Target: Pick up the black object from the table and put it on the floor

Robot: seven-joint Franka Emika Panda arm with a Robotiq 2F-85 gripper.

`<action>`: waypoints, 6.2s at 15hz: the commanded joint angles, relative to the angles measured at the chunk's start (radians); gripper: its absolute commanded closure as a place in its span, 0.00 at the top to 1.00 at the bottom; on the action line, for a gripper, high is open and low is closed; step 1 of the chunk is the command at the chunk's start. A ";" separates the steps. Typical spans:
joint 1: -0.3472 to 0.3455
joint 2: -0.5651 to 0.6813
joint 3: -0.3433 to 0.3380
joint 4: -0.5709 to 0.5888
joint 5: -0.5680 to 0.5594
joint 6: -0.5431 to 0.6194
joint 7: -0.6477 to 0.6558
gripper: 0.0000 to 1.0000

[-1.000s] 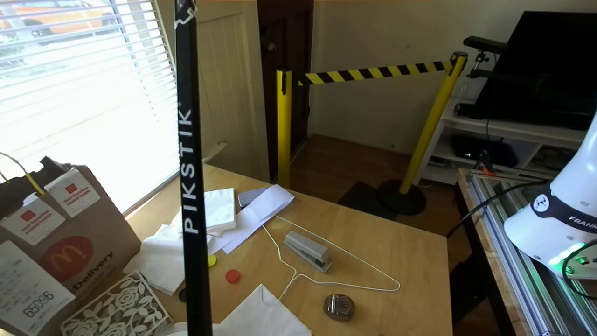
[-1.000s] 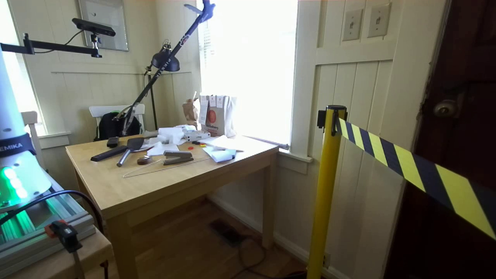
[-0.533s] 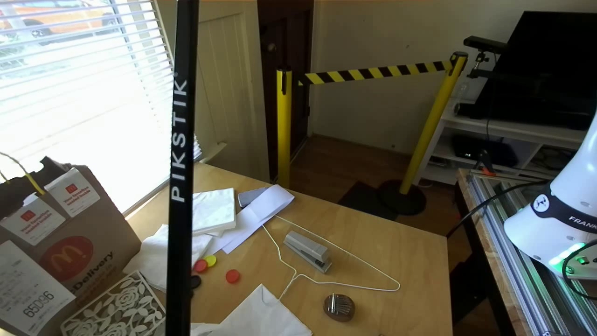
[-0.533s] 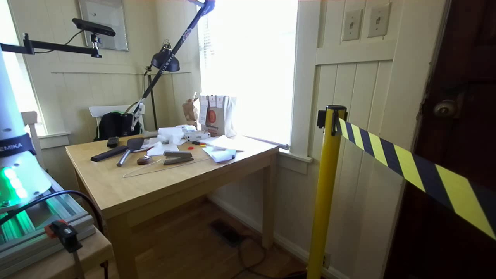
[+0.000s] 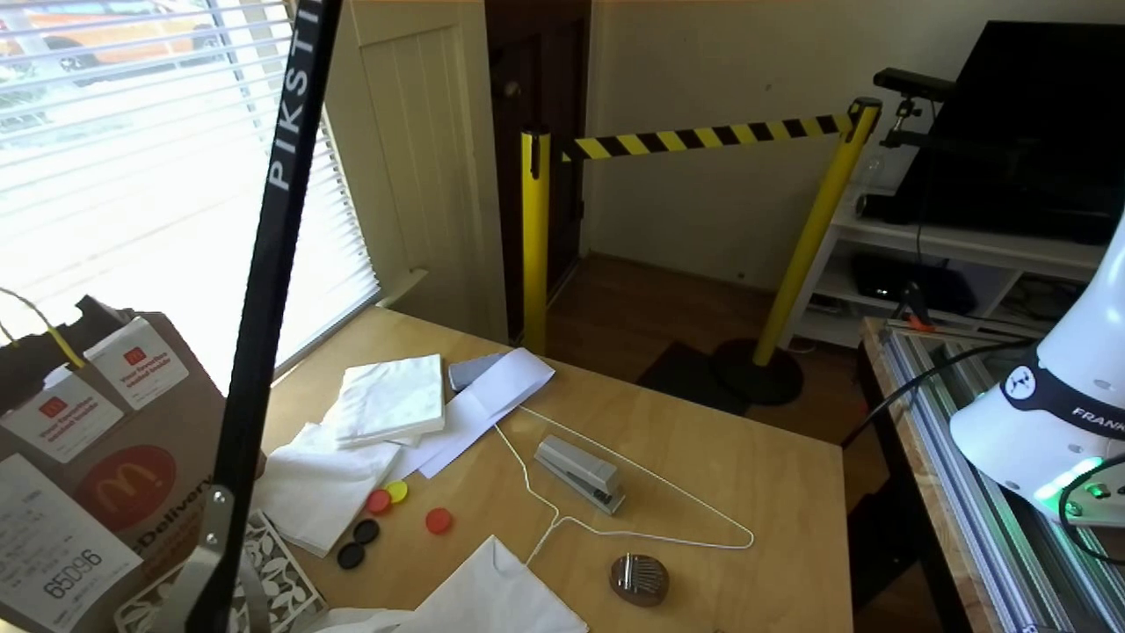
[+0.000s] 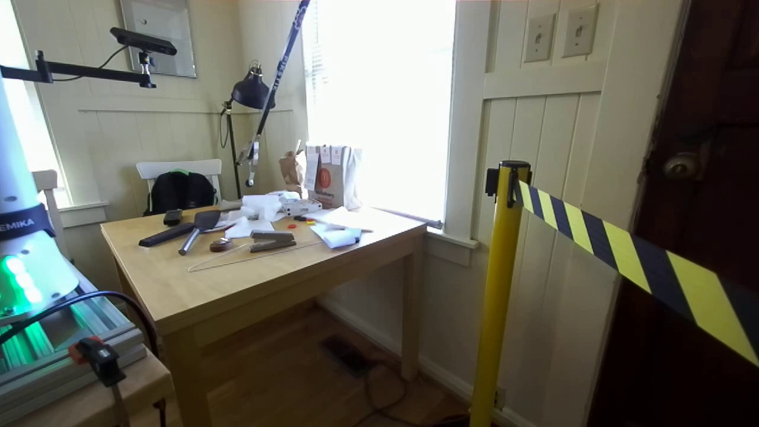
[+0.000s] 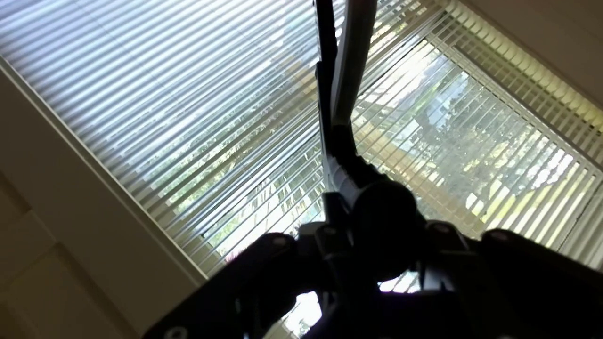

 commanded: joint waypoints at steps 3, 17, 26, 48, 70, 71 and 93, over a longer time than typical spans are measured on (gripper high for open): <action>-0.009 -0.133 0.007 -0.033 -0.128 0.006 0.166 0.08; -0.247 -0.410 0.153 -0.121 -0.644 0.001 0.736 0.08; -0.461 -0.585 0.242 -0.160 -0.947 -0.167 1.055 0.07; -0.628 -0.518 0.212 -0.227 -1.236 -0.246 1.280 0.07; -0.538 -0.211 0.358 -0.700 -1.645 -0.037 2.092 0.30; -0.538 -0.211 0.358 -0.700 -1.645 -0.036 2.092 0.30; -0.015 0.566 0.101 -0.166 -1.777 -0.091 2.466 0.07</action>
